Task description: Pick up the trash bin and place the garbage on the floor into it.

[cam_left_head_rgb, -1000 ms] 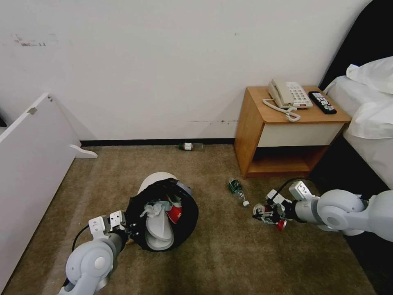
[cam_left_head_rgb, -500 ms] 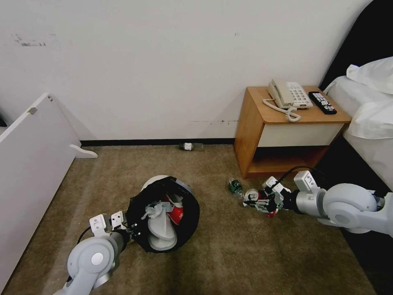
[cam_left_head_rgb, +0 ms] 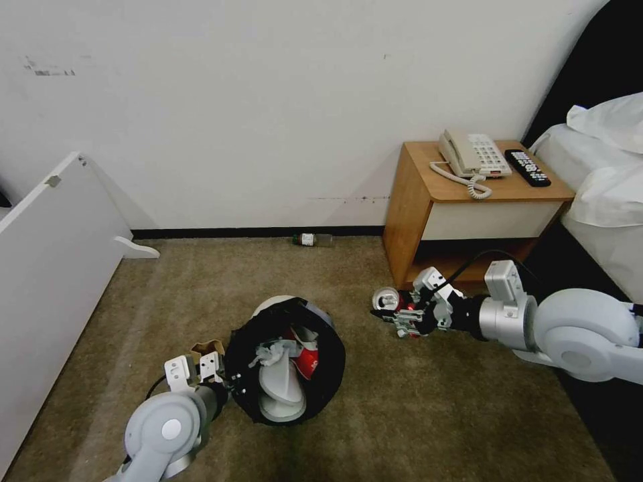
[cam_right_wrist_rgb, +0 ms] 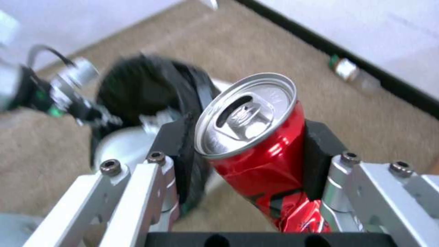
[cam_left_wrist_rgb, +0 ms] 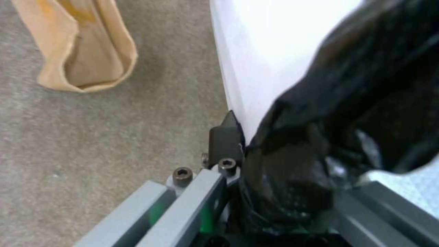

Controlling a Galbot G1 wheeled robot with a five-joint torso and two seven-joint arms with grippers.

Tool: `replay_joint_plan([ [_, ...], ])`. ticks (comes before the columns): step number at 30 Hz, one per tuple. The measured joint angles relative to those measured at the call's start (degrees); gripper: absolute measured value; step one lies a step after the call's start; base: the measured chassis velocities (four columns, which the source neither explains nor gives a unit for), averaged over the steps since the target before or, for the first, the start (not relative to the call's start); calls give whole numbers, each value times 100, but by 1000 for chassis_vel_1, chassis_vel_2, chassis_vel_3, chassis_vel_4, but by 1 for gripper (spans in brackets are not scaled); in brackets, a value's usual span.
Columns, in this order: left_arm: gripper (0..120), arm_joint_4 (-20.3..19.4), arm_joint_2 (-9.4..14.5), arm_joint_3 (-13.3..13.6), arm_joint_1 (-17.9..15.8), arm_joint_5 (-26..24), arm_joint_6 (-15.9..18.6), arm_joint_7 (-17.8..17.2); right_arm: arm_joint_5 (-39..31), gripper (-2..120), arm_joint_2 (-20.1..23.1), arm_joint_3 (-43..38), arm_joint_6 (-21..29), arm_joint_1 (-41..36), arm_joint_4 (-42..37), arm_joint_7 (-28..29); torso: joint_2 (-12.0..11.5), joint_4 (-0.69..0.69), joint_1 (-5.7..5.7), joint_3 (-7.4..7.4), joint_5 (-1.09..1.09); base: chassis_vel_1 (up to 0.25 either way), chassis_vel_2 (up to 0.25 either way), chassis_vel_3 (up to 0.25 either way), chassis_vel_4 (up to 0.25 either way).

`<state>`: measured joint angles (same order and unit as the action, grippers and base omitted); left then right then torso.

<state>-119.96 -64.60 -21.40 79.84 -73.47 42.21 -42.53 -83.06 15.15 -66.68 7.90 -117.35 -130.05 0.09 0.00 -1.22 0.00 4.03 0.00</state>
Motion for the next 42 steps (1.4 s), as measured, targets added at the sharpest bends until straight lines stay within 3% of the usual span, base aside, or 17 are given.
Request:
replay_joint_plan([
  [8, 0, 86, 0, 278, -113, -121, -3, -94, -327, 43, 144, -494, -144, 62, -276, -76, 0, 2, 0, 0, 0, 0, 0, 0, 0],
  [10, 0, 136, -52, 445, -174, -178, -5, -143, -385, 43, 207, -625, -297, -19, -337, -285, 0, 0, 0, 0, 0, 0, 0, 0, 0],
  [16, 0, 156, -75, 611, -269, -307, -7, -179, -383, 43, 292, -757, -473, -216, -339, -544, 0, 0, 0, 0, 1, 0, 0, 0, 0],
  [20, 0, 236, -105, 814, -485, -469, -9, -222, -376, 43, 478, -822, -747, -434, -303, -992, 0, 0, 0, 0, 1, 0, 0, 0, 0],
  [28, 0, 489, -285, 1152, -895, -513, -9, -236, -557, 43, 729, -825, -964, -562, -363, -1280, 0, 0, 0, 0, 0, 0, 0, 0, 0],
  [42, 0, 616, -344, 1261, -1093, -547, -9, -236, -455, 43, 909, -602, -977, -694, -439, -1429, 0, 1, 0, 0, 1, 0, 0, 0, 0],
])
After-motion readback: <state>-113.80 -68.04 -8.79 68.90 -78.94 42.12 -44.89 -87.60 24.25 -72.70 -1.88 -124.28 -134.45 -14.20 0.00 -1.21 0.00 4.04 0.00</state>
